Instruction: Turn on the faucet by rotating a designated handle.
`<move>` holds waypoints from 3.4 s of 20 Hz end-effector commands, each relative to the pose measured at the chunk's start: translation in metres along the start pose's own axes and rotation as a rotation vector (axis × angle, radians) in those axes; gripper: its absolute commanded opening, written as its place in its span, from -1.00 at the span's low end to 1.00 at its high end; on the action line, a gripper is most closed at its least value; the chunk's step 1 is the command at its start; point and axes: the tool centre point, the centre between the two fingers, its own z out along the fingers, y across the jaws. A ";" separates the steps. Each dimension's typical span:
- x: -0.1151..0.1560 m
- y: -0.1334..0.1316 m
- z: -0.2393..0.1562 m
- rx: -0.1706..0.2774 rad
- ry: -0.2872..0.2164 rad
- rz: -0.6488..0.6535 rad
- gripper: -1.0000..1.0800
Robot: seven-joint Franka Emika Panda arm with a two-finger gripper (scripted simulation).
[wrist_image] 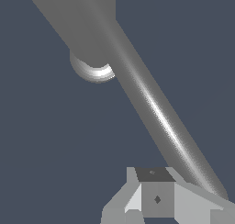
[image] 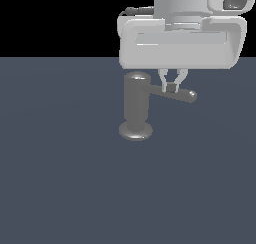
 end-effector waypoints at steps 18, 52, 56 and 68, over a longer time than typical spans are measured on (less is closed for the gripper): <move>0.037 0.050 0.002 -0.002 -0.002 -0.005 -1.00; 0.118 0.128 0.016 0.002 -0.028 0.020 -1.00; 0.126 0.137 0.017 0.002 -0.031 0.023 -1.00; 0.166 0.111 0.005 0.007 -0.008 -0.013 -1.00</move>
